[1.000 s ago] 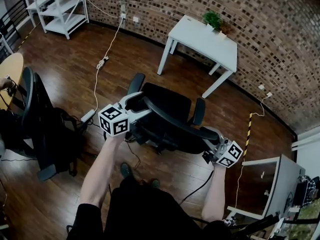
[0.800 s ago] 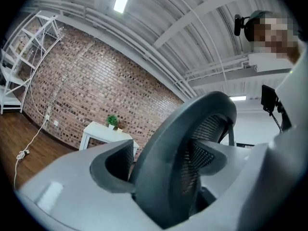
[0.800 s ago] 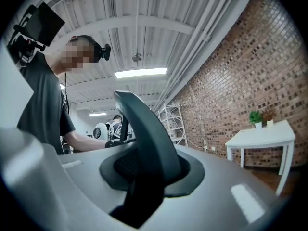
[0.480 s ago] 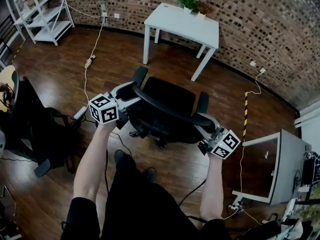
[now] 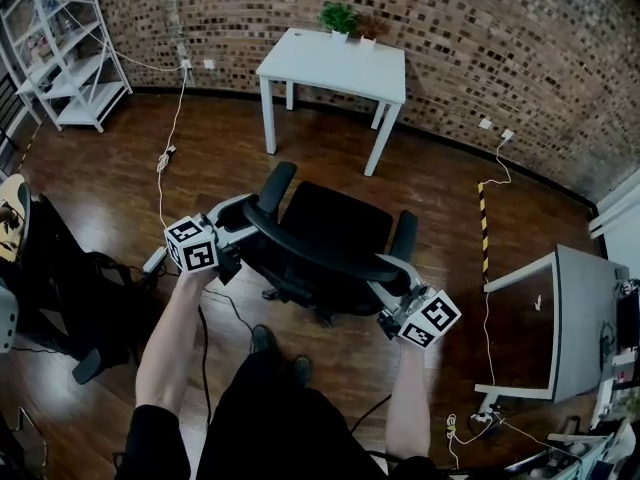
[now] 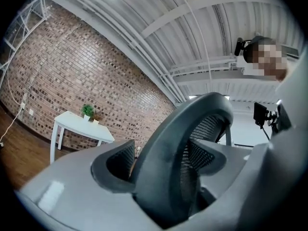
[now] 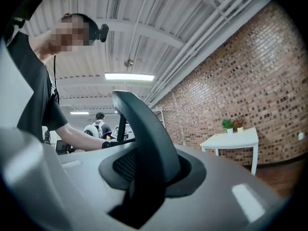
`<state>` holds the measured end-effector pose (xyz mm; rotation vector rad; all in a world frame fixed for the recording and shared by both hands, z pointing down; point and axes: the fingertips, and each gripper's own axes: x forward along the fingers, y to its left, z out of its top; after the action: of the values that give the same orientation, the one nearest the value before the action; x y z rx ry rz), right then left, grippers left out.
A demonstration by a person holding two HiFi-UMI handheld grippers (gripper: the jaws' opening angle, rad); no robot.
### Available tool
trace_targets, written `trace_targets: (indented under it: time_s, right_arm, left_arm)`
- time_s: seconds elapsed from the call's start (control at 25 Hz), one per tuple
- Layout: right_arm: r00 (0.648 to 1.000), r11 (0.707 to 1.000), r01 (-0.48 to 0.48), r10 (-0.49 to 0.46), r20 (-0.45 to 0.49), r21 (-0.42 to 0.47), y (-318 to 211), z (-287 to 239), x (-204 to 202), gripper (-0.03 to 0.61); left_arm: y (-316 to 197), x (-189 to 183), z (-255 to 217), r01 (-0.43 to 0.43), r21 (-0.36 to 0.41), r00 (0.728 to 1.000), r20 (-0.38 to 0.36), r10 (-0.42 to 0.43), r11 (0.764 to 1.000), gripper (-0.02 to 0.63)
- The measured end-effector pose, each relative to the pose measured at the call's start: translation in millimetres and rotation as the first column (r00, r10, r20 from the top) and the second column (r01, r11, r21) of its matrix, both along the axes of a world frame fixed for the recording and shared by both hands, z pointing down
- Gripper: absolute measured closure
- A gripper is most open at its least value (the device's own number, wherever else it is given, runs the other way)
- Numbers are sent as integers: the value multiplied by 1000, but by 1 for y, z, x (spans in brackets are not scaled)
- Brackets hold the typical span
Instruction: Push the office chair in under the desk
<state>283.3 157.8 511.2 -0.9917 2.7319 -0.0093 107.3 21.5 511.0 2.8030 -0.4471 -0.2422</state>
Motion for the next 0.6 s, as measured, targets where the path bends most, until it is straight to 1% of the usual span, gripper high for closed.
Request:
trace_targets:
  time_s: [0.08,0.16,0.32,0.44,0.52,0.6]
  right_arm:
    - [1000,1000,-18,18,-5,15,8,-6,11,445]
    - [1000,1000,-10,11,-12,28,15,-3,22,433]
    - [997,997,72,-71,-28,27,30,1,33,437]
    - [993,993,109,-108,-37,34,44,0,38,436]
    - [990,990,140,-138,-41,28,48,0,40,431]
    - [984,984,176,-175,-41,19,48,3,36,430]
  left_arm:
    - [13,5,-5,-9,15,1000,-9,9,1000,179]
    - [24,10,-3,-5,24,1000,-24,6,1000,181]
    - [50,12,-6,24,52,998,-54,-21,998,187]
    - [76,9,-14,44,84,998,-52,-40,995,204]
    - [89,6,-19,81,117,996,-52,-76,990,216]
    - [98,-1,-20,142,166,990,-50,-135,976,216]
